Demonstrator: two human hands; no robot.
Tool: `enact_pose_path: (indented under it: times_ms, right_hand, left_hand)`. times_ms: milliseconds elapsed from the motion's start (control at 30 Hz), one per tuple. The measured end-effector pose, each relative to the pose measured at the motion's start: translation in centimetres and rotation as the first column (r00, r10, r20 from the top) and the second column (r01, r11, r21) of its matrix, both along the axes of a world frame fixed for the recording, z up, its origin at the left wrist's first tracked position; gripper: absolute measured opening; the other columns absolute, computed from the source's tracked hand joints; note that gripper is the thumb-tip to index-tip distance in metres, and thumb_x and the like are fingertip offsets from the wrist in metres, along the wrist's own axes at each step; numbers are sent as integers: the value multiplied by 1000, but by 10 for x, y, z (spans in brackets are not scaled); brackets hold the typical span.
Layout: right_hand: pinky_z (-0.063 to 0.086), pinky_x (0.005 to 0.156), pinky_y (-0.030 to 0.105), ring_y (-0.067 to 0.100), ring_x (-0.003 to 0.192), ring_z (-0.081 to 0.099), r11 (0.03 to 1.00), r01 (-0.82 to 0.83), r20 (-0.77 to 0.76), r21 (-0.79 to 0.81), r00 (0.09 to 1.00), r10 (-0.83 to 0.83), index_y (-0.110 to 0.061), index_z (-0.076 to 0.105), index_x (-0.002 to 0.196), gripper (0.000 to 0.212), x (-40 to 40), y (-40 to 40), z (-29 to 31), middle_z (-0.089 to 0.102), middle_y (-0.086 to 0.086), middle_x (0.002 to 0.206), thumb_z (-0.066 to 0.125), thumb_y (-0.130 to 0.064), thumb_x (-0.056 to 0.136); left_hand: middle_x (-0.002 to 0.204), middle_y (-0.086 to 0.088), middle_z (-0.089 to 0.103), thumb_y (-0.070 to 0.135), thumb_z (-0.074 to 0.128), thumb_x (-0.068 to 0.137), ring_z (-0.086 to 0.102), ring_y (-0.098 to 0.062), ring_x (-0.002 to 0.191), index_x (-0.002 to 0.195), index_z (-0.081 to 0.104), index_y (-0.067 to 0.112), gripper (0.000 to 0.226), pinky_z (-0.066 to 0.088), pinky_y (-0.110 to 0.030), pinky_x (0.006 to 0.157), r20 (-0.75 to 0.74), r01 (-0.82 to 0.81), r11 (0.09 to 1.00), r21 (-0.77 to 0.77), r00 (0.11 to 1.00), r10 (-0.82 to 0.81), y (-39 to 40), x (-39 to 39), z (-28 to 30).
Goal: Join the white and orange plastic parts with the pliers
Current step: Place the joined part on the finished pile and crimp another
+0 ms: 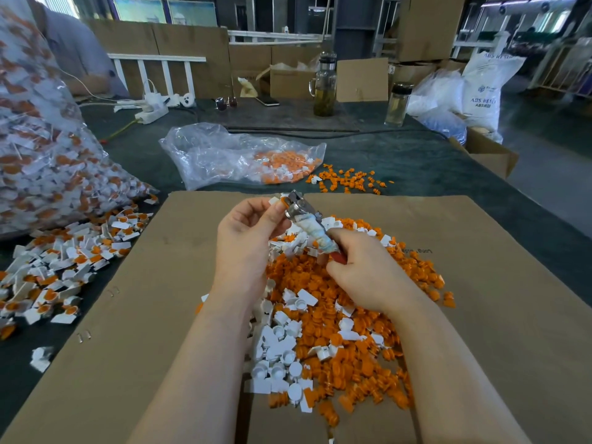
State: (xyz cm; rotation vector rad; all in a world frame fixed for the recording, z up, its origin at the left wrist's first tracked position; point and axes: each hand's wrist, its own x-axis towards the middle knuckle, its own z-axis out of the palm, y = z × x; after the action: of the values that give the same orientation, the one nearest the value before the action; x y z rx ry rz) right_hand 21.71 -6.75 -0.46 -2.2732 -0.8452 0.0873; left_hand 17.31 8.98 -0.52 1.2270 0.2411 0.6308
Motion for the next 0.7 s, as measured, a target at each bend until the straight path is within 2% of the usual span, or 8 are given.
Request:
enact_pose_path:
  times_ms: [100, 167, 267, 333, 433, 600, 667, 700]
  right_hand:
    - [35, 53, 24, 6, 60, 51, 999, 34, 62, -33, 998, -32, -23, 56, 92, 7, 1, 1, -2, 56, -8, 75, 54, -16, 90]
    - [34, 52, 24, 6, 62, 52, 995, 68, 120, -77, 991, -59, -27, 51, 89, 11, 2, -1, -2, 54, -11, 73, 53, -17, 89]
    - [33, 50, 25, 7, 62, 51, 982, 140, 194, -125, 974, -114, -31, 44, 83, 17, 5, -6, -3, 53, -10, 70, 54, -19, 88]
    - [32, 49, 25, 7, 62, 50, 970, 200, 227, -139, 960, -165, -30, 41, 82, 18, 7, -8, -5, 52, -10, 69, 54, -21, 89]
    - [36, 48, 25, 8, 64, 52, 945, 287, 229, -156, 941, -248, -26, 46, 86, 10, 12, -11, -7, 54, -9, 73, 55, -24, 90]
    - [39, 49, 27, 14, 65, 54, 894, 396, 224, -207, 909, -351, -22, 51, 81, 10, 16, -13, -11, 55, -4, 73, 56, -26, 89]
    - [41, 50, 28, 15, 66, 54, 883, 408, 230, -231, 905, -358, -21, 53, 82, 8, 17, -14, -12, 56, -3, 75, 57, -26, 88]
    - [43, 51, 29, 15, 67, 54, 881, 411, 233, -235, 904, -359, -21, 54, 84, 8, 17, -14, -12, 56, -3, 75, 57, -27, 88]
  left_hand:
    - [72, 2, 72, 8, 71, 86, 67, -8, 65, 85, 68, 11, 4, 57, -21, 67, -35, -18, 996, -91, 999, 15, 9, -3, 2]
    - [82, -1, 76, 10, 74, 84, 71, -8, 71, 87, 69, 14, 7, 57, -19, 65, -100, -161, 970, -181, 984, 145, 21, -5, 0]
    - [86, 2, 78, 15, 75, 84, 73, -4, 75, 95, 70, 17, 12, 56, -16, 65, -219, -424, 844, -328, 904, 368, 45, -9, -5]
    - [79, 3, 77, 19, 75, 85, 73, -4, 73, 96, 72, 15, 12, 56, -15, 65, -285, -495, 716, -492, 869, 405, 57, -12, -4]
    - [84, 0, 77, 19, 73, 87, 73, -2, 68, 88, 71, 14, 6, 57, -15, 63, -310, -499, 535, -681, 859, 407, 65, -16, -3]
    - [98, -4, 73, 13, 63, 94, 73, -6, 67, 102, 67, 11, 9, 59, -19, 63, -282, -475, 397, -785, 845, 455, 72, -14, -4]
    - [122, -9, 68, 11, 50, 101, 73, -12, 92, 130, 57, 4, 31, 59, -22, 80, -188, -387, 370, -845, 861, 472, 75, -14, -7]
    - [137, -9, 60, 11, 44, 103, 66, -12, 112, 140, 48, 2, 38, 53, -21, 91, -145, -338, 413, -846, 891, 431, 74, -17, -7]
